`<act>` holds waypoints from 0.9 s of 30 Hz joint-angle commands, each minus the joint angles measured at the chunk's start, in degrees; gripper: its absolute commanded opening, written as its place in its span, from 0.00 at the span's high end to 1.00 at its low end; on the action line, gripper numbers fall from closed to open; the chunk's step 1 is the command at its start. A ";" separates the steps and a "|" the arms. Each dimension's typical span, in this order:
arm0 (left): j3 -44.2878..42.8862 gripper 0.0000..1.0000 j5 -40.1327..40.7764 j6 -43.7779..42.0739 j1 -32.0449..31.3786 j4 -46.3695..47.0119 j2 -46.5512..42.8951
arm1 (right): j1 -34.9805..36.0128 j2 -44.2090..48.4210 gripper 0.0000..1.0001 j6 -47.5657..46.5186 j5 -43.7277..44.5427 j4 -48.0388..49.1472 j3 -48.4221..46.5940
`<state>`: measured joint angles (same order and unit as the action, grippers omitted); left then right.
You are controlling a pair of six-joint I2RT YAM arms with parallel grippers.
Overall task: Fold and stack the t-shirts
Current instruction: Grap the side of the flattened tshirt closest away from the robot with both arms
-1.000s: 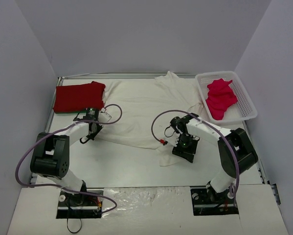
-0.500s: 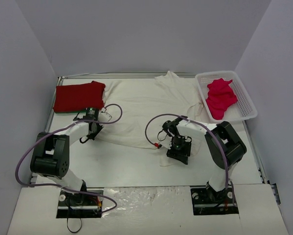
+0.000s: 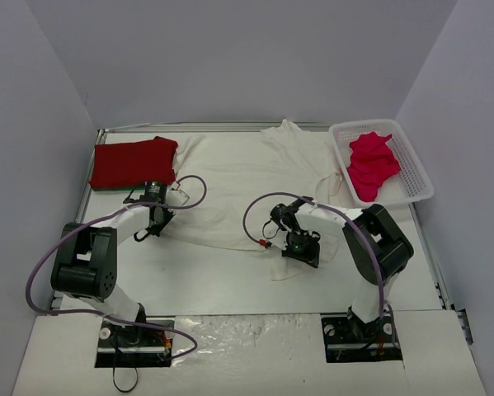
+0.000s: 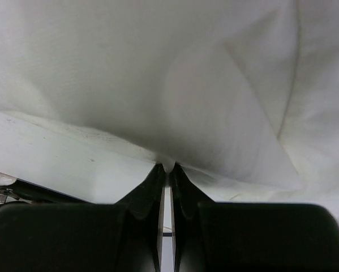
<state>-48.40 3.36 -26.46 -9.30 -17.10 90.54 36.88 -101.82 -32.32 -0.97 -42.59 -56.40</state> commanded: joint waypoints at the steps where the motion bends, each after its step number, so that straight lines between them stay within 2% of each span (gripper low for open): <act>1: -0.03 0.98 -1.16 0.53 0.07 -1.44 -2.12 | 0.56 -1.71 1.00 1.38 -0.79 2.42 0.86; 7: -0.81 0.98 -3.35 -0.26 -0.10 -3.28 -3.88 | 0.47 1.97 1.00 1.38 -1.04 -1.26 -0.11; 13: -1.96 0.97 -3.00 -3.95 -2.48 -11.88 -8.45 | -1.80 12.24 1.00 1.91 -0.08 -7.50 -1.96; 20: 0.67 0.98 -6.87 -5.88 -3.79 -17.00 -18.89 | -10.24 24.81 1.00 -0.03 -3.06 -13.91 -5.29; 27: 3.49 0.98 -6.69 -7.38 -3.88 -19.46 -27.17 | -10.87 30.36 1.00 2.43 -6.75 -17.97 -5.12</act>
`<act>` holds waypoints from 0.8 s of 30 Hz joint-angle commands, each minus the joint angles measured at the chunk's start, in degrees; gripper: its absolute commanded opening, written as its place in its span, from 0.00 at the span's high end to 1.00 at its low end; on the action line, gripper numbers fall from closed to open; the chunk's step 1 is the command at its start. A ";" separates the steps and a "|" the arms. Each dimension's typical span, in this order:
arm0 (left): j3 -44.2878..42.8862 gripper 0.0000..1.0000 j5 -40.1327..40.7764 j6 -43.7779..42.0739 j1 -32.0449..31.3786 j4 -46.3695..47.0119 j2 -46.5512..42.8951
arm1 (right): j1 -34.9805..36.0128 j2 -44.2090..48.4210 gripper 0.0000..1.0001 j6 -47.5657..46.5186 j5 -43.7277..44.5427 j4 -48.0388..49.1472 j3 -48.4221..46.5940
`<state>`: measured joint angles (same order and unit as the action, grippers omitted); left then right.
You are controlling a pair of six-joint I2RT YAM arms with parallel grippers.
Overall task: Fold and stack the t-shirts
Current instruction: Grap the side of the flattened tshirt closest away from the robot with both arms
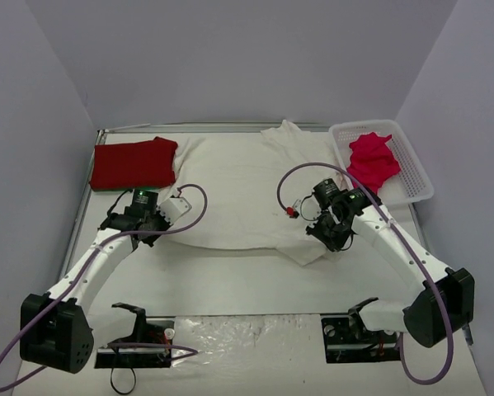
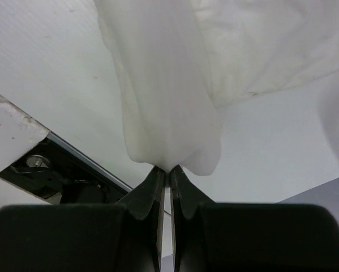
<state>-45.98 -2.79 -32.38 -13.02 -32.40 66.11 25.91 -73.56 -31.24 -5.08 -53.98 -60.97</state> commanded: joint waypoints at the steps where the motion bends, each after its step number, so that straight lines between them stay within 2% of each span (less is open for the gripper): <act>1: 1.24 0.98 -0.81 -1.63 -0.17 -5.46 -3.43 | 0.10 2.63 1.00 1.71 -3.44 -6.93 -0.21; 6: 2.03 0.98 -2.13 -2.16 -0.17 -9.16 -7.65 | -0.60 7.20 1.00 1.54 -3.44 -9.56 -0.02; 15: 3.17 0.98 -5.56 -5.15 -0.17 -15.67 -13.28 | -2.62 7.64 1.00 -0.13 -5.90 -11.68 -1.35; 24: 3.18 0.98 -0.47 -4.01 -0.17 -11.46 -12.06 | -2.62 4.74 1.00 -0.48 -3.97 -11.33 -4.85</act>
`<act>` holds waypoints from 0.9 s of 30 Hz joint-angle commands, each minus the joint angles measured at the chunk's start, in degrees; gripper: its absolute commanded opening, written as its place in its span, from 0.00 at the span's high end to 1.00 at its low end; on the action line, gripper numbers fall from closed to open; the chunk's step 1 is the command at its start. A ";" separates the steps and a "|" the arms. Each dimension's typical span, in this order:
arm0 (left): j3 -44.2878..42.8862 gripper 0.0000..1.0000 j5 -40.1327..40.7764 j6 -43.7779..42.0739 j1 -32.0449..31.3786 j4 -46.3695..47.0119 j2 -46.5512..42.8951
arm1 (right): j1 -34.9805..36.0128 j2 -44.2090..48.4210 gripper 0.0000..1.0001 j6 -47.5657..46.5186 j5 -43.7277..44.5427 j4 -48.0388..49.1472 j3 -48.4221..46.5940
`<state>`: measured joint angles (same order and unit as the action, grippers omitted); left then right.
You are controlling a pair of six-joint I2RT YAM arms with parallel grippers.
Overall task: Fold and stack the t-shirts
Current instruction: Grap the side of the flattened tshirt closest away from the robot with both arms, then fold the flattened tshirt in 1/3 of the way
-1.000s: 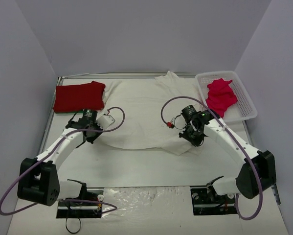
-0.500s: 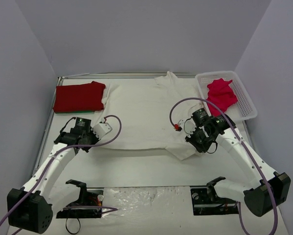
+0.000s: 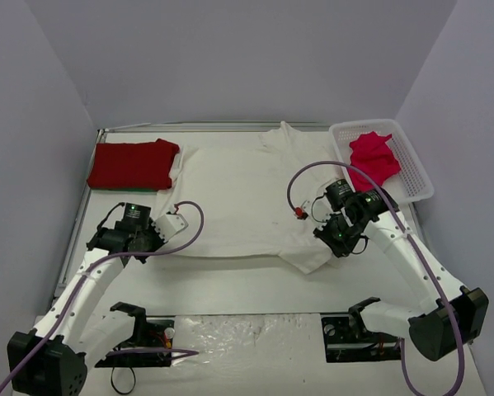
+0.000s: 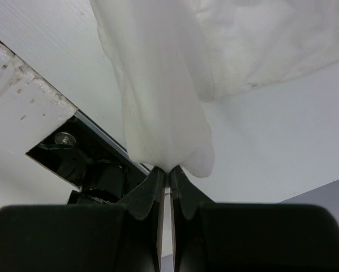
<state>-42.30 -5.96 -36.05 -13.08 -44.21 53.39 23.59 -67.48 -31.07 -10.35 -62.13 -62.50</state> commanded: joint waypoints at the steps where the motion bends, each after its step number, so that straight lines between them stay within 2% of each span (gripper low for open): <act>1: -0.76 0.98 2.88 0.01 -0.10 0.61 1.54 | -0.39 -2.21 1.00 -0.75 1.73 -2.74 -3.94; 13: -7.87 0.98 11.31 2.74 -0.02 7.90 8.92 | -2.76 -14.50 1.00 -3.29 4.64 0.95 -15.80; 27: -14.82 0.98 12.90 1.87 0.25 12.04 20.52 | -7.68 -29.10 1.00 -6.02 5.08 2.98 -27.67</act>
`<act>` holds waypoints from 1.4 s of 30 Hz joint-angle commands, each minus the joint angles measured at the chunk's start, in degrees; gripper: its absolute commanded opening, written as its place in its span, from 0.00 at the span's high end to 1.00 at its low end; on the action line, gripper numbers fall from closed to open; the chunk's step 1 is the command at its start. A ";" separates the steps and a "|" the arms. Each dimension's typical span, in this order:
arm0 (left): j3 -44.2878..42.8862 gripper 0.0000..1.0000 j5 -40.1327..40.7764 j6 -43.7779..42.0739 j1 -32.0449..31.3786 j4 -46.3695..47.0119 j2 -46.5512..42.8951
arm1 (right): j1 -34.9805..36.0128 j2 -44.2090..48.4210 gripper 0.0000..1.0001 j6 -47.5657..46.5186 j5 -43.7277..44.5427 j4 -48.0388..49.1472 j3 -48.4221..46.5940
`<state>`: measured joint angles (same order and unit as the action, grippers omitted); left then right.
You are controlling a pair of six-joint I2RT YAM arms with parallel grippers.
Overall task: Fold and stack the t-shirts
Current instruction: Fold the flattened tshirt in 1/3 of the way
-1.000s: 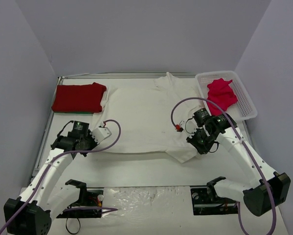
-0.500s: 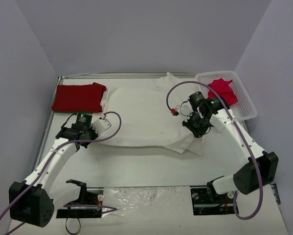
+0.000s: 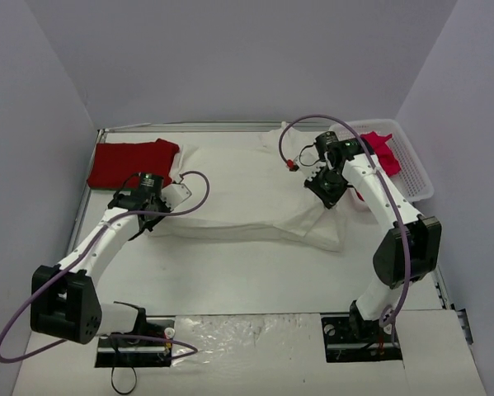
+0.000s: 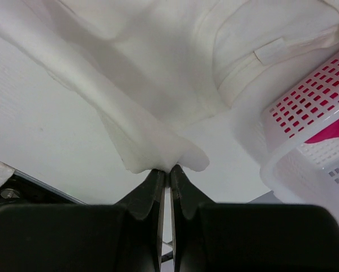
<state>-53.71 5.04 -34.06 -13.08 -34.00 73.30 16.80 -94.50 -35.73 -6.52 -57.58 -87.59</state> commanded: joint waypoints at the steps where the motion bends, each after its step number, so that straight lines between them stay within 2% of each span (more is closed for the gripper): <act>1: -3.68 0.97 1.82 -0.13 0.16 2.00 2.01 | -1.06 -3.75 1.00 -1.45 1.34 -1.31 -3.63; 18: -12.82 0.97 3.58 -1.18 0.95 7.02 20.56 | -4.84 -22.38 1.00 -2.24 -0.16 0.19 -15.50; 28: -16.68 0.96 6.74 -0.65 0.95 9.92 25.14 | -5.11 -26.09 1.00 -1.19 -0.33 1.68 -17.09; 29: -16.95 0.93 6.74 -0.39 0.95 10.09 25.75 | -5.11 -26.35 1.00 -1.01 -0.16 1.94 -17.17; 30: -17.21 0.89 6.91 -0.04 0.95 10.35 26.10 | -5.11 -26.53 0.89 -0.84 -0.07 2.12 -17.17; 31: -17.13 0.80 6.92 -0.04 0.87 10.70 26.37 | -5.11 -26.53 0.83 -0.66 0.28 2.30 -16.91; 32: -17.13 0.78 7.18 -0.04 0.86 11.06 26.54 | -5.19 -26.35 0.80 -0.40 0.55 2.82 -16.91; 33: -16.78 0.77 7.53 0.31 0.78 11.58 26.37 | -5.20 -26.00 0.68 0.04 0.63 3.09 -16.82; 36: -15.72 0.59 9.20 0.75 0.78 14.39 24.88 | -5.28 -24.16 0.56 0.04 0.11 3.53 -16.21; 42: -13.97 0.43 10.08 0.75 0.69 13.87 20.23 | -5.28 -19.33 0.53 0.74 0.55 4.14 -12.61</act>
<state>-68.34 12.71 -33.87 -12.56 -20.58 98.83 11.97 -119.26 -35.94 -6.76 -51.70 -101.75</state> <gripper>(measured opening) 0.561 0.467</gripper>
